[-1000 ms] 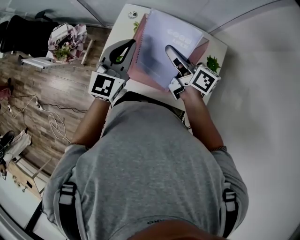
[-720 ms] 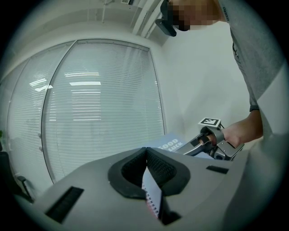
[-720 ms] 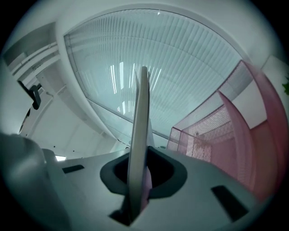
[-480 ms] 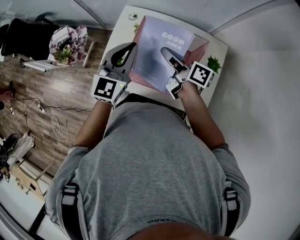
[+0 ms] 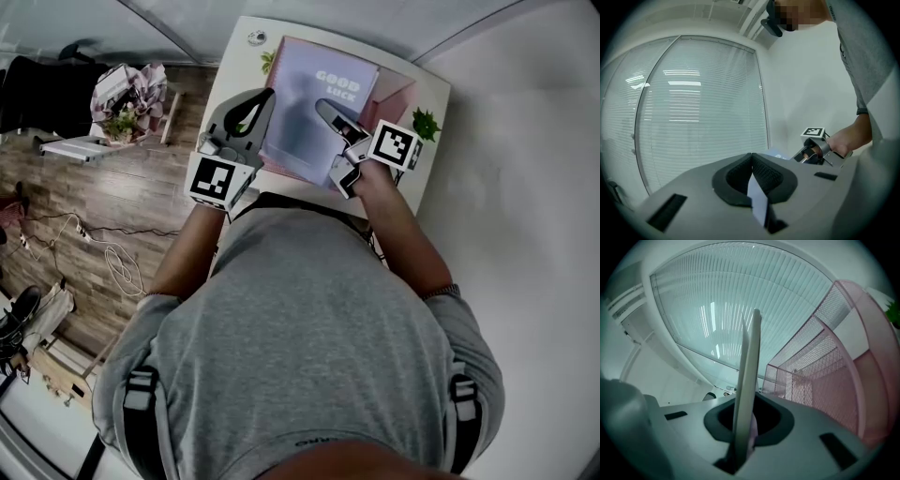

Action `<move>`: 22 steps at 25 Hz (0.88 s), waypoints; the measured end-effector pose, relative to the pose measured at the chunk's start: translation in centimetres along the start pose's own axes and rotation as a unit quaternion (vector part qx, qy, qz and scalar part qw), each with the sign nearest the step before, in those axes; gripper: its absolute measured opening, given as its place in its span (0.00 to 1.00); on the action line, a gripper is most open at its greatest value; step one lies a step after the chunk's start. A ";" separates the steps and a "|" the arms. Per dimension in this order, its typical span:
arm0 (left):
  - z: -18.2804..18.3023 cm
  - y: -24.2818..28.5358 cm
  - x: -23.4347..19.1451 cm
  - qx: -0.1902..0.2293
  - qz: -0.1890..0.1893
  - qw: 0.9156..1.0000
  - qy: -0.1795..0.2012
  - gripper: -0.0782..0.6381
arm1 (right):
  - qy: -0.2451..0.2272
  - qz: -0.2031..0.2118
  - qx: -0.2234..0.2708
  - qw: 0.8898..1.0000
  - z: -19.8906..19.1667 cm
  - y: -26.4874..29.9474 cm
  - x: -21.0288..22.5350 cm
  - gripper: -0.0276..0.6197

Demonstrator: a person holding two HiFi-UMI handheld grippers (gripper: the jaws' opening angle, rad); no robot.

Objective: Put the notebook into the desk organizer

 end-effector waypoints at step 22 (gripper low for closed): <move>-0.8 -0.6 -1.4 0.008 -0.019 1.000 -0.006 0.14 | -0.083 -0.140 -0.014 0.987 0.3 1.7 3.5 0.11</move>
Point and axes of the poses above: the fingertips, and each gripper's own axes: y forward along the fingers, x to its right, z out of its top, the point moved 3 cm from there along -y, backward along the fingers, and after that the axes turned 13 degrees about y, right-handed, at the moved point
